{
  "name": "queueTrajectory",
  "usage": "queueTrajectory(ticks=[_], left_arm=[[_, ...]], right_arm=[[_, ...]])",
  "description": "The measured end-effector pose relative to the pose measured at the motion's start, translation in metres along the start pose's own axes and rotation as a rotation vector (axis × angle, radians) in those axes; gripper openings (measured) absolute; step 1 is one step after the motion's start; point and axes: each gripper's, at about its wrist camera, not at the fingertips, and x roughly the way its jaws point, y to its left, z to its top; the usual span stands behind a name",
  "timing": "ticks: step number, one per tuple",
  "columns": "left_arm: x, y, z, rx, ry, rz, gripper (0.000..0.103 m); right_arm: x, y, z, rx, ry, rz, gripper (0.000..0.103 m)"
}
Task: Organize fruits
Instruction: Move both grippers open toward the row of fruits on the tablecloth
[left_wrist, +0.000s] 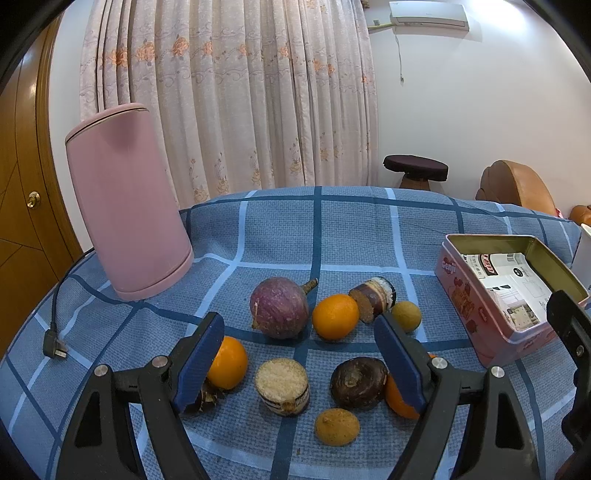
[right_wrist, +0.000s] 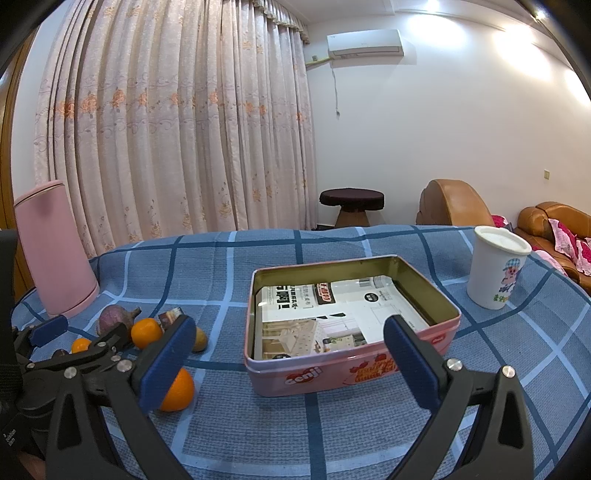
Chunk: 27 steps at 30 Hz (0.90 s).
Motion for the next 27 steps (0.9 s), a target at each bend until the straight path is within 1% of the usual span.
queueTrajectory(ticks=[9,11,14,16,20,22,23,24,26,27], left_arm=[[-0.002,0.003,-0.001,-0.016,0.002,-0.004,0.084],[-0.002,0.005,-0.002,-0.024,0.005,-0.001,0.084],[-0.002,0.01,-0.002,-0.026,0.011,0.013,0.084],[-0.003,0.013,-0.004,-0.007,0.01,0.032,0.084],[-0.006,0.029,-0.011,-0.012,0.038,0.044,0.084],[-0.009,0.041,-0.015,-0.012,0.05,0.056,0.084],[-0.011,0.047,-0.017,-0.02,0.062,0.063,0.084],[-0.015,0.052,-0.017,-0.009,0.093,0.072,0.084],[-0.019,0.063,-0.021,-0.016,0.093,0.064,0.084],[-0.02,0.068,-0.024,-0.017,0.073,0.067,0.084]], right_arm=[[-0.002,0.005,-0.001,-0.007,0.0,0.011,0.103],[-0.002,0.006,-0.002,-0.012,0.0,0.017,0.101],[-0.001,0.007,-0.003,-0.021,0.011,0.035,0.096],[0.001,0.008,-0.003,-0.027,0.027,0.053,0.089],[0.004,0.01,-0.005,-0.031,0.067,0.105,0.079],[0.007,0.013,-0.007,-0.037,0.1,0.15,0.071],[0.01,0.015,-0.008,-0.04,0.125,0.182,0.07],[0.012,0.017,-0.009,-0.042,0.145,0.209,0.068],[0.016,0.022,-0.013,-0.05,0.179,0.256,0.067],[0.017,0.026,-0.015,-0.057,0.196,0.282,0.067]])
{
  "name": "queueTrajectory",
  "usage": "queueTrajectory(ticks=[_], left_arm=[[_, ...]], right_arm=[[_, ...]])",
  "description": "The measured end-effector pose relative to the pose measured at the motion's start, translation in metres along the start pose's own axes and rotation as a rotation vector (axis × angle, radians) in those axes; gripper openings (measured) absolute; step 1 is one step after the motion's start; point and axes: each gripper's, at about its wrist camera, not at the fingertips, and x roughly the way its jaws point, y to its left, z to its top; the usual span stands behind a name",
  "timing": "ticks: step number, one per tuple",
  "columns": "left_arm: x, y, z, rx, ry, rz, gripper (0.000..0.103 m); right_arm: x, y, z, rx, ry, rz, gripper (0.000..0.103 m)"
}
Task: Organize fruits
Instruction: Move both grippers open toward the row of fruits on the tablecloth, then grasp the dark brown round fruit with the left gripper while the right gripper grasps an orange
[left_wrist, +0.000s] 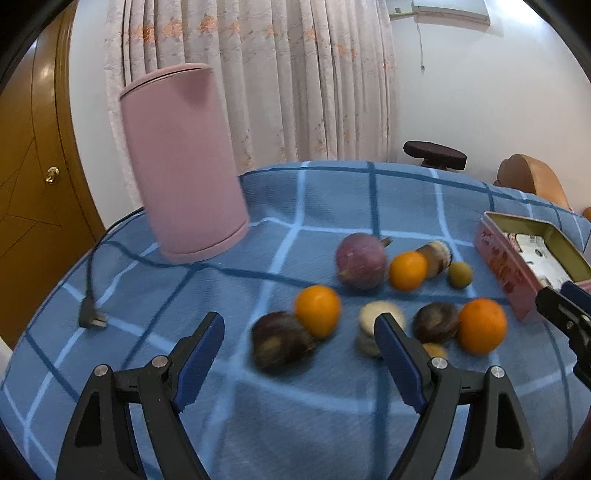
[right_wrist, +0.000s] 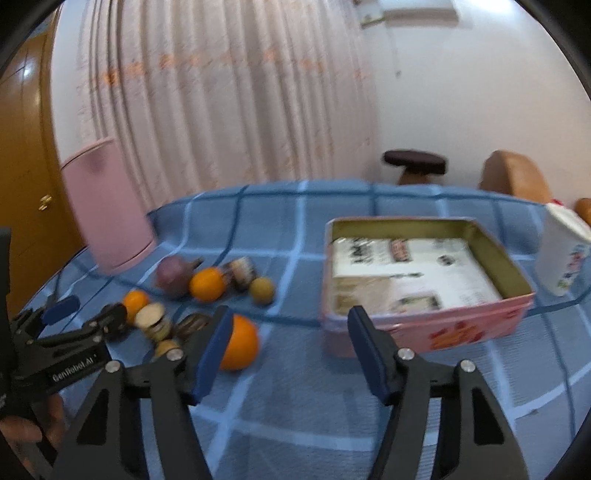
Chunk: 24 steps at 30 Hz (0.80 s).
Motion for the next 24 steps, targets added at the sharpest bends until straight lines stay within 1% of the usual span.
queueTrajectory(ticks=[2,4,6,8,10,12,14,15,17,18,21,23,24], left_arm=[[-0.002,0.008,-0.005,0.015,0.0,0.019,0.084],[-0.002,0.013,-0.009,0.033,0.034,0.004,0.084],[-0.004,0.017,-0.013,0.074,0.054,0.003,0.084],[-0.005,0.022,-0.014,0.096,0.058,0.003,0.084],[-0.003,0.029,-0.014,0.095,0.065,-0.015,0.084],[0.002,0.032,-0.007,0.083,0.084,-0.029,0.084],[0.008,0.03,-0.003,0.092,0.082,-0.037,0.084],[0.012,0.028,0.0,0.09,0.086,-0.043,0.084],[0.017,0.028,0.005,0.09,0.099,-0.054,0.084],[0.02,0.028,0.006,0.085,0.103,-0.066,0.084],[0.032,0.027,0.008,0.085,0.122,-0.082,0.084],[0.042,0.024,0.007,0.082,0.155,-0.091,0.084],[0.046,0.023,0.005,0.08,0.167,-0.091,0.084]], right_arm=[[0.005,0.006,-0.001,-0.011,0.026,0.038,0.067],[0.013,0.013,-0.004,-0.025,0.07,0.071,0.067],[0.024,0.019,-0.005,-0.04,0.115,0.067,0.066],[0.033,0.023,-0.006,-0.054,0.16,0.08,0.062],[0.041,0.029,-0.007,-0.074,0.201,0.049,0.061],[0.045,0.032,-0.004,-0.082,0.205,0.053,0.061],[0.05,0.042,-0.004,-0.124,0.209,0.04,0.061],[0.055,0.049,-0.006,-0.155,0.227,0.032,0.059],[0.059,0.051,-0.009,-0.168,0.269,0.053,0.059],[0.059,0.05,-0.011,-0.163,0.276,0.061,0.058],[0.058,0.038,-0.011,-0.111,0.294,0.092,0.051],[0.06,0.034,-0.011,-0.089,0.305,0.12,0.05],[0.061,0.035,-0.01,-0.092,0.304,0.119,0.05]])
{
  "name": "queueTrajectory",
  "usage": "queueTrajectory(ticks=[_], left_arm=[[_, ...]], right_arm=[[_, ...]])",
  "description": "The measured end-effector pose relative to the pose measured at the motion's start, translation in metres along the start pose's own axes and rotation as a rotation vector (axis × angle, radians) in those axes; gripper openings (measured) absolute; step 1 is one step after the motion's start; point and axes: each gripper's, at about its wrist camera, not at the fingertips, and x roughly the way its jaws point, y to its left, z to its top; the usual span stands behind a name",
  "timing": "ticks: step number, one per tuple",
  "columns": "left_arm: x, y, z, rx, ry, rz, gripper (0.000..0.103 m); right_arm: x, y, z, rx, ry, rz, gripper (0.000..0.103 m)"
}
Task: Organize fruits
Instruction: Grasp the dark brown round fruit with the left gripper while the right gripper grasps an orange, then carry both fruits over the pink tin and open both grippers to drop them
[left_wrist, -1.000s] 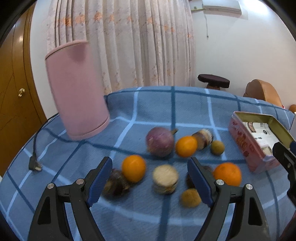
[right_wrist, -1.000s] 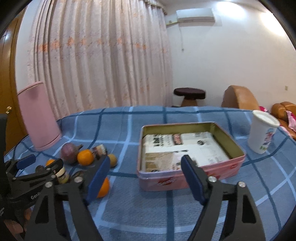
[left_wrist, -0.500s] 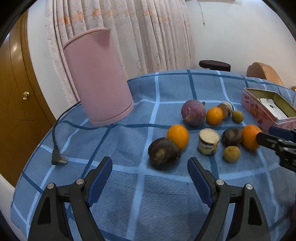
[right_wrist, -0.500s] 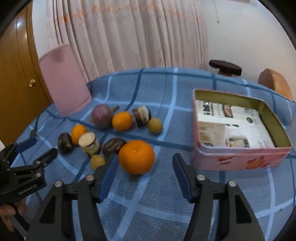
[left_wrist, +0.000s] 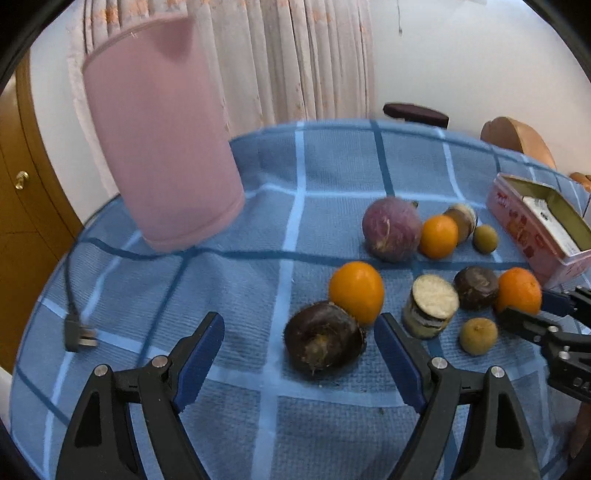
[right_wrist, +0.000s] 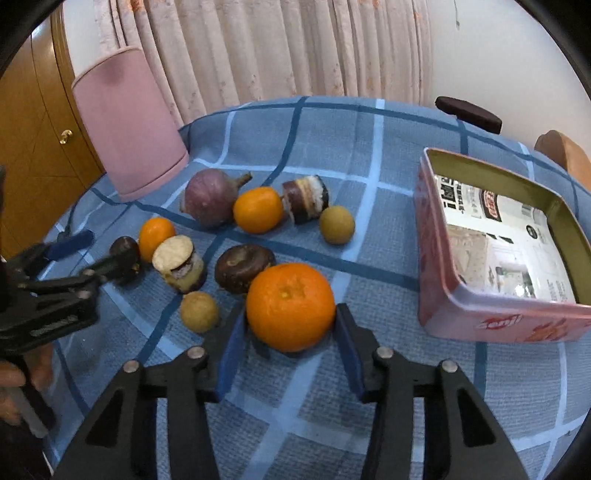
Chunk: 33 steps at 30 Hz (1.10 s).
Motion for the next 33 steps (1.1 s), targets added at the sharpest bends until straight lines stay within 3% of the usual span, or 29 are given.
queueTrajectory(ticks=[1,3,5,7,12,22,33], left_arm=[[0.003,-0.001,-0.002,-0.006,0.014,0.0,0.084],[0.006,0.002,-0.002,-0.02,0.028,-0.017,0.072],[0.004,0.008,-0.002,-0.052,0.017,-0.077,0.053],[0.004,0.008,-0.003,-0.06,0.015,-0.079,0.048],[-0.004,0.006,-0.003,-0.06,-0.024,-0.039,0.047],[-0.061,-0.03,0.015,-0.08,-0.251,-0.053,0.047],[-0.06,-0.125,0.052,-0.011,-0.257,-0.183,0.047]], right_arm=[[-0.001,0.001,0.0,-0.005,-0.002,-0.004,0.049],[-0.004,0.002,-0.001,-0.003,-0.01,-0.004,0.049],[-0.008,-0.001,-0.001,0.013,-0.033,-0.001,0.049],[-0.016,-0.007,-0.001,0.033,-0.056,0.01,0.049],[-0.038,-0.012,0.002,0.055,-0.152,0.04,0.049],[-0.064,-0.024,0.009,0.056,-0.279,0.006,0.049],[-0.092,-0.093,0.007,0.132,-0.35,-0.158,0.049]])
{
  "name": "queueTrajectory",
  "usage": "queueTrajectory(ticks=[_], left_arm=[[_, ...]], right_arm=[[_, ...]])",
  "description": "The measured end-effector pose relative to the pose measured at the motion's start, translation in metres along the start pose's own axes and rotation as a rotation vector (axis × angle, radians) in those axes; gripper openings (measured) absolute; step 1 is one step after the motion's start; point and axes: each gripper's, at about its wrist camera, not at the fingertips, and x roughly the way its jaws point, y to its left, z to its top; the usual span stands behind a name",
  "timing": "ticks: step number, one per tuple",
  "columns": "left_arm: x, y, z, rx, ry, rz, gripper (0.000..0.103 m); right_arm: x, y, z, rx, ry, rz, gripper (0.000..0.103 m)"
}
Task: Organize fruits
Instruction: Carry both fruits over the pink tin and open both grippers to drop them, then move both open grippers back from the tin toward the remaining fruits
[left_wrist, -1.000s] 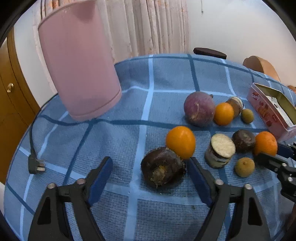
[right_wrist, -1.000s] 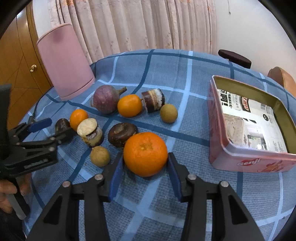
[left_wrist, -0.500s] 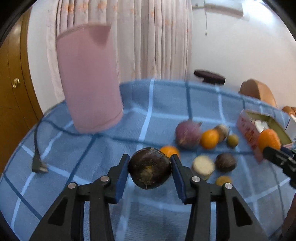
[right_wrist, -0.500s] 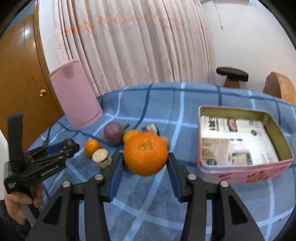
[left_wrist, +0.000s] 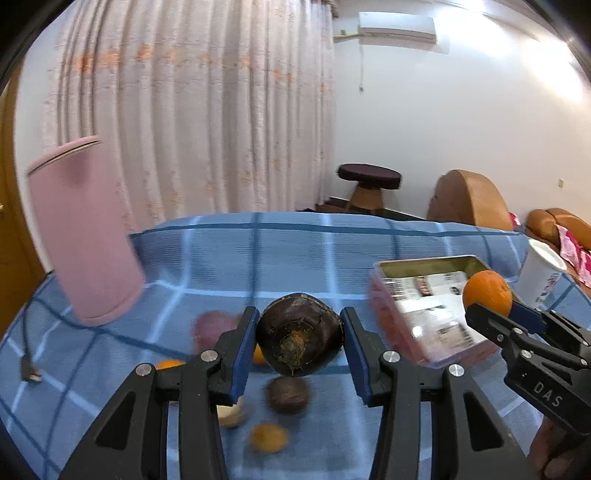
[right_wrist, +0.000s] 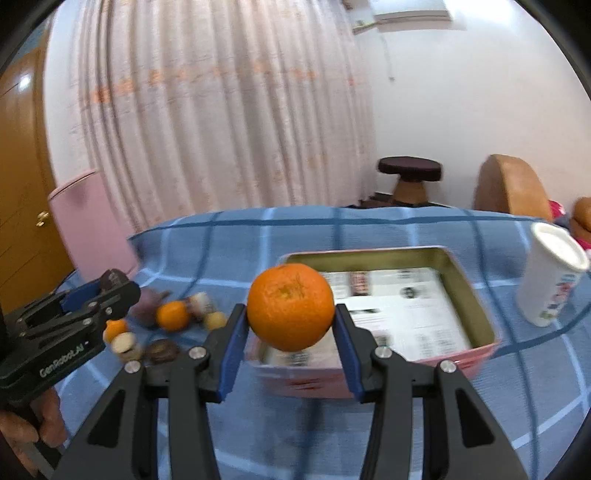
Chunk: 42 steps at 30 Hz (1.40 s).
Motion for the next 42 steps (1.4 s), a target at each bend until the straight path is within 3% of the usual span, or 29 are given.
queueTrajectory(ticks=[7,15,30,33,35,37,39,42], left_arm=[[0.021,-0.06,0.011,0.049,0.0,-0.085,0.047],[0.058,-0.116,0.014,0.084,0.064,-0.134,0.047],[0.088,-0.126,-0.002,0.115,0.141,-0.077,0.047],[0.087,-0.127,-0.003,0.123,0.136,-0.057,0.05],[0.079,-0.126,-0.001,0.125,0.108,-0.037,0.064],[0.069,-0.124,0.001,0.123,0.066,-0.026,0.078],[0.058,-0.122,0.003,0.128,0.025,-0.013,0.079],[0.047,-0.118,0.0,0.149,-0.016,0.025,0.079]], right_arm=[[-0.002,-0.055,0.007,0.066,-0.006,-0.097,0.049],[0.01,-0.09,0.005,0.067,0.054,-0.158,0.049],[0.032,-0.101,-0.003,0.05,0.131,-0.133,0.051],[0.026,-0.102,-0.002,0.068,0.091,-0.14,0.06],[0.017,-0.103,0.001,0.081,0.042,-0.149,0.067],[0.004,-0.106,0.004,0.101,-0.032,-0.156,0.087],[-0.009,-0.106,0.003,0.124,-0.113,-0.167,0.092],[-0.013,-0.102,0.001,0.121,-0.147,-0.184,0.092]])
